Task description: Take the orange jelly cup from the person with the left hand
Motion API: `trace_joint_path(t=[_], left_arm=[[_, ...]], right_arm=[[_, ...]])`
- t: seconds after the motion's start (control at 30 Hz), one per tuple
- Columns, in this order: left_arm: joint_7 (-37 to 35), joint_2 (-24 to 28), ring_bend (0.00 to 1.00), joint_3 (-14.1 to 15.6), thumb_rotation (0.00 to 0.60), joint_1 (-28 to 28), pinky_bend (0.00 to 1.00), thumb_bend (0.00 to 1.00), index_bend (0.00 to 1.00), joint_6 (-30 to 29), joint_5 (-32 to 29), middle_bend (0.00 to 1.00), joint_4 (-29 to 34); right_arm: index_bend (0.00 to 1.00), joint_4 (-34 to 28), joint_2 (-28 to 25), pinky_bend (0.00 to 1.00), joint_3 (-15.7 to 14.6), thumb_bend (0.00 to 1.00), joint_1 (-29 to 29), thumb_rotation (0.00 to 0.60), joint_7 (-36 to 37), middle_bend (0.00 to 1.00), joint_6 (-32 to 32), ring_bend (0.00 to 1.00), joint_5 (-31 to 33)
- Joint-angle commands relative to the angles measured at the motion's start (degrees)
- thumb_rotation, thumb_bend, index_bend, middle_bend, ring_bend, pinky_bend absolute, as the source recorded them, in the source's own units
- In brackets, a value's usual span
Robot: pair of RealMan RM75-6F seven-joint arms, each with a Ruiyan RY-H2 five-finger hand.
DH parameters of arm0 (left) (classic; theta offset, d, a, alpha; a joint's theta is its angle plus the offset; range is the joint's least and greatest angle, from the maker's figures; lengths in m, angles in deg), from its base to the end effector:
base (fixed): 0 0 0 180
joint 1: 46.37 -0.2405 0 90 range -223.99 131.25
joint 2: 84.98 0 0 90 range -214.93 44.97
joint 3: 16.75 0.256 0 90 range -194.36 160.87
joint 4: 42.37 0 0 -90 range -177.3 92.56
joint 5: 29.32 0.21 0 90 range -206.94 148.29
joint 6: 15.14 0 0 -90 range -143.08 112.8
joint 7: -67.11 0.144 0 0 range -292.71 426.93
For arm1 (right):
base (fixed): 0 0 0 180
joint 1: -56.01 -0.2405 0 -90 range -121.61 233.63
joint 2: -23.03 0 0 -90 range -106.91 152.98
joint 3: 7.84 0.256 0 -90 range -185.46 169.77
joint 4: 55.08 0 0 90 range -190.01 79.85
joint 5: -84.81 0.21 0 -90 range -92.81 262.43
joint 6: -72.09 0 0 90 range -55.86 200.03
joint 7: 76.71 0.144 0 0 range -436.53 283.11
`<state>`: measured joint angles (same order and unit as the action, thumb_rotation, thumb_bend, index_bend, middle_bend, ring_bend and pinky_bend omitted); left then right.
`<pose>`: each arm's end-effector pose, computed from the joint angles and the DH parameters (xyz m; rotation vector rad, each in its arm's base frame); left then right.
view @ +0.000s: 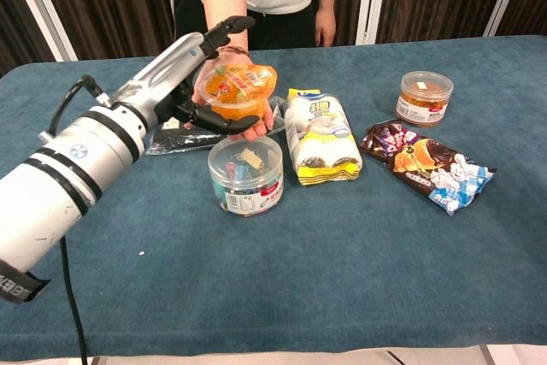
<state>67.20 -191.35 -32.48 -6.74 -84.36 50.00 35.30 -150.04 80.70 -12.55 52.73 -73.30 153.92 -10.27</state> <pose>-0.0796 0.3192 -0.0505 -1.6103 -1.1356 -1.5477 -0.3093 -0.1407 0.1577 1.5987 -1.0033 0.8222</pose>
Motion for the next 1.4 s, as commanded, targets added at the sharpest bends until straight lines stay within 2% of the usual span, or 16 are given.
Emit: trace_joint_path(t=[0.03,0.17,0.3,0.53,0.7,0.83,0.93,1.2,1.4], left_arm=[[-0.47,-0.03,0.00,-0.19,0.600,0.19,0.07,0.27,0.00,0.04,-0.09,0.00,-0.04],[-0.95,-0.61,0.02,-0.43,0.600,0.67,0.10,0.27,0.00,0.28,-0.34,0.00,-0.76],[-0.97,-1.40,0.10,-0.71,0.600,1.25,0.21,0.26,0.01,0.96,-1.13,0.06,-2.30],[-0.41,-2.99,0.36,-0.07,0.600,1.68,0.48,0.27,0.35,0.33,-0.61,0.33,-4.95],[-0.48,-3.46,0.41,0.19,0.600,1.92,0.52,0.27,0.42,0.55,-0.60,0.37,-6.17],[-0.75,-3.67,0.51,0.40,0.600,2.04,0.63,0.26,0.51,-1.46,1.28,0.46,-7.47],[-1.66,-3.50,0.58,0.70,0.600,1.86,0.70,0.28,0.55,-2.53,2.27,0.47,-7.60],[-2.34,-0.06,0.61,1.28,0.600,0.80,0.75,0.31,0.57,-8.51,7.44,0.48,-3.55],[1.18,7.34,0.61,0.72,0.600,-1.67,0.75,0.31,0.58,-13.60,10.51,0.48,5.71]], right_arm=[[0.00,0.02,-0.07,0.00,0.02,0.21,0.04,0.600,0.16,0.00,0.07,0.00,0.06],[0.00,0.16,-0.26,0.00,0.04,0.21,0.14,0.600,0.57,0.00,0.16,0.00,0.27],[0.00,0.39,-0.62,0.00,0.03,0.21,0.28,0.600,1.55,0.00,0.62,0.00,0.08],[0.00,0.70,-0.94,0.00,-0.02,0.21,0.47,0.600,2.61,0.00,1.22,0.00,-0.31],[0.00,0.92,-1.15,0.00,0.03,0.21,0.71,0.600,3.29,0.00,1.73,0.00,-0.31],[0.00,1.08,-1.21,0.00,0.11,0.21,0.77,0.600,3.66,0.00,1.95,0.00,-0.33],[0.00,1.04,-1.14,0.00,0.09,0.21,0.71,0.600,3.52,0.00,1.82,0.00,-0.44],[0.00,0.87,-0.74,0.00,0.16,0.21,0.65,0.600,2.44,0.00,1.44,0.00,-0.29],[0.00,0.60,-0.37,0.00,0.13,0.21,0.56,0.600,1.30,0.00,0.96,0.00,-0.17]])
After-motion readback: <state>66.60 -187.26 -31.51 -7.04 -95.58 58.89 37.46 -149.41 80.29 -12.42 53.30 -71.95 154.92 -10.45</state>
